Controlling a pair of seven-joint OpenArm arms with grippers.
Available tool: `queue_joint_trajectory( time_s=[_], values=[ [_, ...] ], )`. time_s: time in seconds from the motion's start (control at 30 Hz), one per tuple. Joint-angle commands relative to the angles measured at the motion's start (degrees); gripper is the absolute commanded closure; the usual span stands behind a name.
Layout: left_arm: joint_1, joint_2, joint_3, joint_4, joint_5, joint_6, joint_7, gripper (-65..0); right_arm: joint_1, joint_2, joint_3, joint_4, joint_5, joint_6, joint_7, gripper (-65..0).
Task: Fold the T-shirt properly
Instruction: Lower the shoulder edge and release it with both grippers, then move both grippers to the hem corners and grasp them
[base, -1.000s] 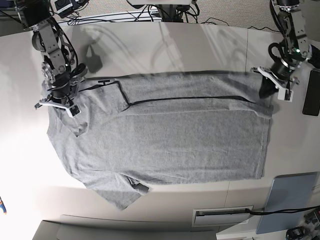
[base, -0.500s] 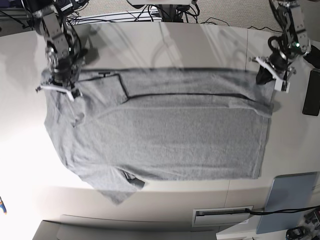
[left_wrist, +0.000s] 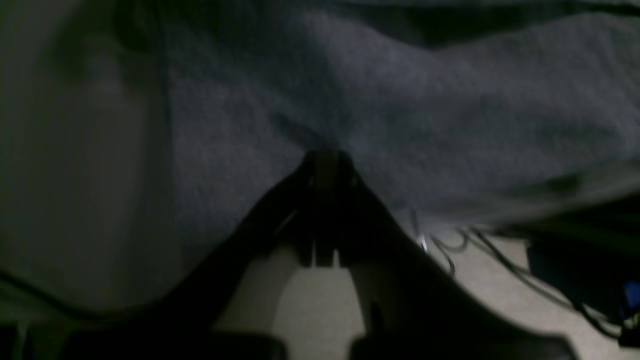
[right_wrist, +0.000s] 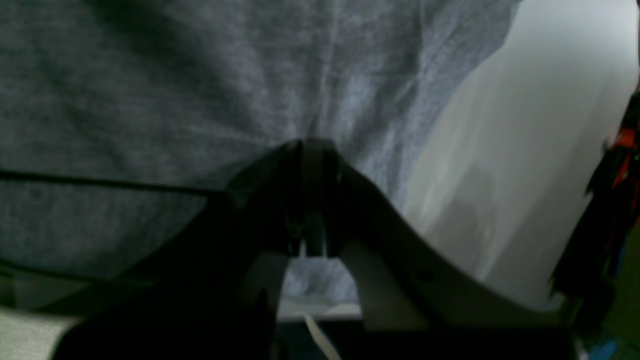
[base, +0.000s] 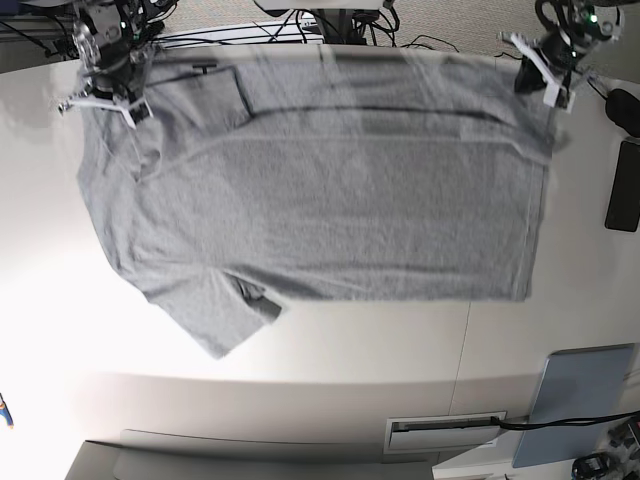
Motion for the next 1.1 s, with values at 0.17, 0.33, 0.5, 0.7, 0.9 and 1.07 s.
queue_joint_trajectory(
  time_s=[0.17,0.33,0.5,0.7,0.9,1.07],
  values=[
    [3.5,-0.2,0.3,6.1,4.1,0.2,4.3,0.0,-1.6,0.8,3.0,4.3,-0.8,-0.4,1.7,0.0],
    [3.0,-1.9,0.2,14.4,4.0,0.9,4.1,0.0,-1.3,0.8,6.6,10.1,-2.6,-0.4,3.0,0.0],
    [-1.5,-4.4,0.2,17.7,2.6,8.2,4.3,-14.1,1.4,0.8,10.8,13.3,-5.9,0.5,3.0,0.0],
    [-12.7,-4.6,0.2,13.6,-4.8,9.3,4.9,-24.1,7.8,0.7,12.3,13.3,-3.5,5.2,3.2,-16.1],
    [-26.8,-4.6,0.3,1.4,-7.6,6.4,5.2,-24.1,14.2,0.6,12.3,13.2,2.1,5.1,8.9,-31.3],
    [-37.2,-4.6,0.4,-10.6,-10.0,2.0,5.2,-24.1,21.2,-1.5,12.2,8.4,15.0,5.2,6.5,-31.3]
  ],
)
